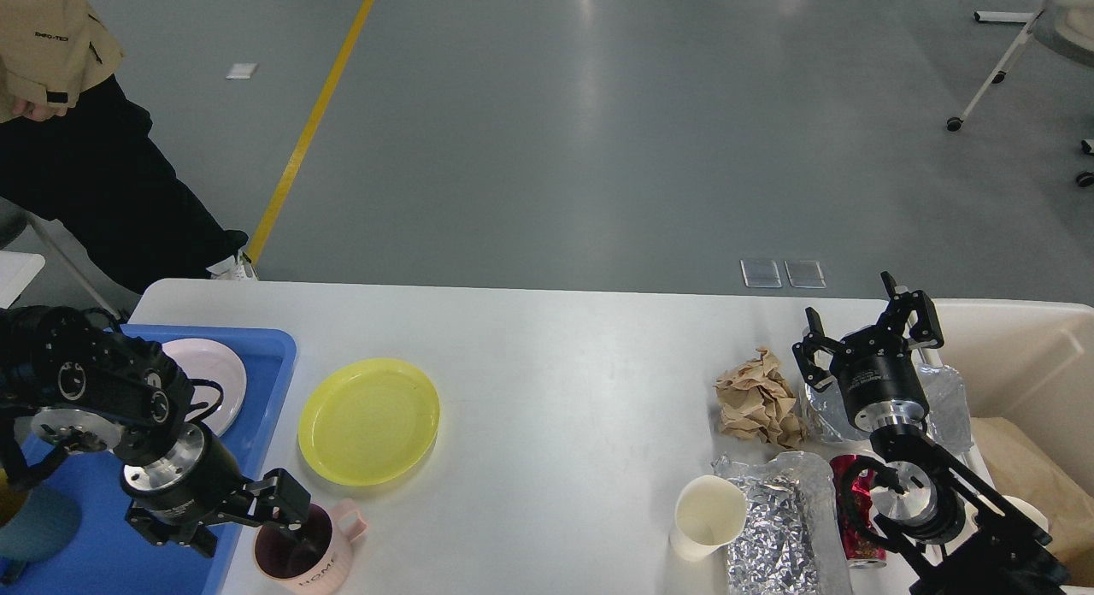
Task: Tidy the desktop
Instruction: 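Lower the left gripper toward the pink mug beside the tray, then grasp the pink mug with the left gripper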
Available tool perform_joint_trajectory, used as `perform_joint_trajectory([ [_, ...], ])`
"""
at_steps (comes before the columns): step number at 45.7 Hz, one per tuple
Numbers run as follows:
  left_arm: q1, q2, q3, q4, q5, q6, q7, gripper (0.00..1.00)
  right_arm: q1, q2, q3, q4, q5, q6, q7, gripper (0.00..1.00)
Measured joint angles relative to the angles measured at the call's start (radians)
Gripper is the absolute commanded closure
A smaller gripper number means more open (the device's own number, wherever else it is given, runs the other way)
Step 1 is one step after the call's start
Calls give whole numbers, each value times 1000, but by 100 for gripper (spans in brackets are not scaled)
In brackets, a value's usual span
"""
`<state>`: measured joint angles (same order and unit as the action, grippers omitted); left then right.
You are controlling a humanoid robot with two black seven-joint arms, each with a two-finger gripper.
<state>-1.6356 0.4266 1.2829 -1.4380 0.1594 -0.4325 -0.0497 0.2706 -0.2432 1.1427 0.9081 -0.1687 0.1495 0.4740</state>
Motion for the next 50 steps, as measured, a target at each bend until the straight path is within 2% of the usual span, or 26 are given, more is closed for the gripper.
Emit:
perform_joint_trajectory([
  [9, 51, -40, -19, -3, -6, 120, 6, 4, 0, 1, 0, 0, 0, 0, 0, 0],
  [19, 72, -47, -8, -7, 12, 153, 7, 7, 0, 0, 0, 0, 0, 0, 0, 0],
  [25, 85, -49, -8, -7, 27, 183, 7, 11, 0, 0, 0, 0, 0, 0, 0, 0],
  [34, 113, -62, -8, -7, 30, 260, 8, 31, 1, 0, 0, 0, 0, 0, 0, 0],
  [43, 125, -69, -9, -6, 32, 274, 8, 45, 1, 0, 0, 0, 0, 1, 0, 0],
  [48, 127, -69, -16, -5, 32, 275, 8, 67, 1, 1, 0, 0, 0, 1, 0, 0],
  [50, 127, -69, -16, -5, 31, 275, 8, 73, 1, 1, 0, 0, 0, 1, 0, 0],
])
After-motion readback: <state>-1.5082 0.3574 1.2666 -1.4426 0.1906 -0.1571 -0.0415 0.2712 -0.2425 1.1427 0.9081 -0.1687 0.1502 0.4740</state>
